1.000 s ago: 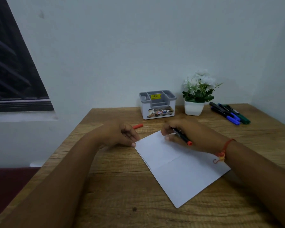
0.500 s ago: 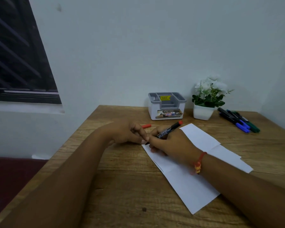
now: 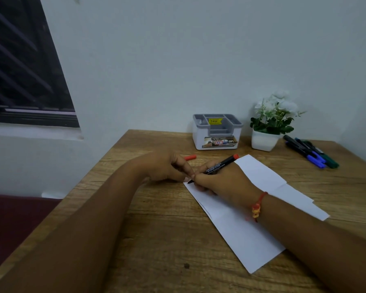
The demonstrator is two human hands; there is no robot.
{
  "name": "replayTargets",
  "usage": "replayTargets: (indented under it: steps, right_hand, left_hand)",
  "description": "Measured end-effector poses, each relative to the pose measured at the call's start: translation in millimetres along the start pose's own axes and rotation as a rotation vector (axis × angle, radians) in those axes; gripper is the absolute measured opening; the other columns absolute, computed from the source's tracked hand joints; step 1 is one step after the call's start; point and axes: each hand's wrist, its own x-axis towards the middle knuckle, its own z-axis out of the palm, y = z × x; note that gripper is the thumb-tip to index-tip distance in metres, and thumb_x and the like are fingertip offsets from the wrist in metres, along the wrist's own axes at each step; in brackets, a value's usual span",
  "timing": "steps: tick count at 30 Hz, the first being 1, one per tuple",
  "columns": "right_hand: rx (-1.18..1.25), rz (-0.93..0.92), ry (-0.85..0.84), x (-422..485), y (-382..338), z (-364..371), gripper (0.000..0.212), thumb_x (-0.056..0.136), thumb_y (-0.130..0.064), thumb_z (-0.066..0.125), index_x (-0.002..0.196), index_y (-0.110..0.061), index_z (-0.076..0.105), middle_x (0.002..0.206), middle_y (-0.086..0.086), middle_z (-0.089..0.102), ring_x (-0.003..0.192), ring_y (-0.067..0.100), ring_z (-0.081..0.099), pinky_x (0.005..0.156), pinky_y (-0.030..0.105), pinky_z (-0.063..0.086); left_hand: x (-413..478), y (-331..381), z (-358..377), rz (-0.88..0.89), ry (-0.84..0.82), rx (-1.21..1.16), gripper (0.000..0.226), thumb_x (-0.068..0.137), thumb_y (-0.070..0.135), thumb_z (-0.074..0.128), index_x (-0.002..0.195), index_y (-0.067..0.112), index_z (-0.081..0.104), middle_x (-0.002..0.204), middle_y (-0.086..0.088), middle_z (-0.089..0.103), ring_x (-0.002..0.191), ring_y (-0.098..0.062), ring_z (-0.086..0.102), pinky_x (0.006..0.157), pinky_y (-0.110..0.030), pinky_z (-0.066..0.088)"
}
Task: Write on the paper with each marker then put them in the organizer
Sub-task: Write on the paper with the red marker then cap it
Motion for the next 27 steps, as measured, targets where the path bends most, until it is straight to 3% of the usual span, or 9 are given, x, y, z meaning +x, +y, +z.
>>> replayTargets:
  steps: [3,8,14,17,20,25,27]
  right_hand:
    - [-0.034,0.000,0.008,1.3,0.3,-0.5,0.015,0.079,-0.021,0.072,0.083,-0.009,0.079,0.076,0.008,0.077,0.060,0.006,0.066,0.059,0.021,0.053]
    - [-0.053,-0.001,-0.009,3.9,2.5,2.1,0.020,0.072,-0.028,0.073,0.081,-0.011,0.079,0.074,0.008,0.076,0.058,0.008,0.064,0.061,0.030,0.054]
    - [-0.012,0.031,-0.001,6.4,2.9,2.2,0.019,0.074,-0.025,0.075,0.078,-0.006,0.077,0.072,0.008,0.076,0.061,0.011,0.066,0.066,0.033,0.055]
    - [-0.024,0.039,0.019,6.6,3.3,2.3,0.019,0.076,-0.024,0.074,0.081,-0.006,0.077,0.075,0.009,0.077,0.062,0.012,0.068,0.070,0.036,0.059]
    - [-0.050,0.029,0.034,5.1,3.3,3.8,0.019,0.075,-0.022,0.074,0.082,-0.005,0.077,0.075,0.010,0.077,0.061,0.012,0.068,0.069,0.038,0.061]
    - [-0.039,0.024,0.027,5.4,0.2,0.8,0.013,0.078,-0.019,0.072,0.081,-0.007,0.077,0.073,0.010,0.076,0.060,0.012,0.066,0.061,0.028,0.055]
    - [0.020,0.037,-0.004,4.5,-1.8,-1.1,0.007,0.080,-0.015,0.073,0.080,-0.013,0.079,0.069,0.008,0.074,0.056,0.007,0.062,0.054,0.021,0.050]
  left_hand:
    - [0.7,0.9,0.1,-0.008,-0.002,-0.013,0.018,0.082,0.013,0.074,0.095,0.025,0.078,0.094,0.011,0.075,0.101,-0.013,0.065,0.099,-0.034,0.049]
    - [0.2,1.8,0.1,-0.008,-0.009,-0.015,0.019,0.083,0.012,0.073,0.098,0.022,0.077,0.091,0.013,0.075,0.084,0.006,0.062,0.082,-0.019,0.045]
    - [1.1,-0.1,0.0,-0.007,0.000,-0.030,0.017,0.082,0.013,0.075,0.093,0.026,0.078,0.092,0.009,0.075,0.094,-0.011,0.065,0.093,-0.033,0.050]
    - [1.1,-1.6,0.2,0.000,0.001,-0.051,0.018,0.081,0.012,0.075,0.093,0.025,0.077,0.089,0.008,0.074,0.084,-0.005,0.064,0.081,-0.025,0.050]
    - [1.9,-1.2,0.0,-0.010,-0.014,-0.067,0.018,0.082,0.011,0.074,0.096,0.023,0.077,0.090,0.007,0.074,0.082,-0.002,0.063,0.079,-0.020,0.047]
    - [1.2,-1.9,-0.4,-0.009,-0.016,-0.076,0.020,0.082,0.010,0.074,0.099,0.020,0.076,0.097,-0.001,0.075,0.087,-0.007,0.065,0.087,-0.023,0.050]
    - [0.4,-2.3,-0.2,-0.008,-0.009,-0.087,0.020,0.082,0.010,0.074,0.099,0.020,0.076,0.096,0.001,0.075,0.085,-0.003,0.064,0.082,-0.019,0.050]
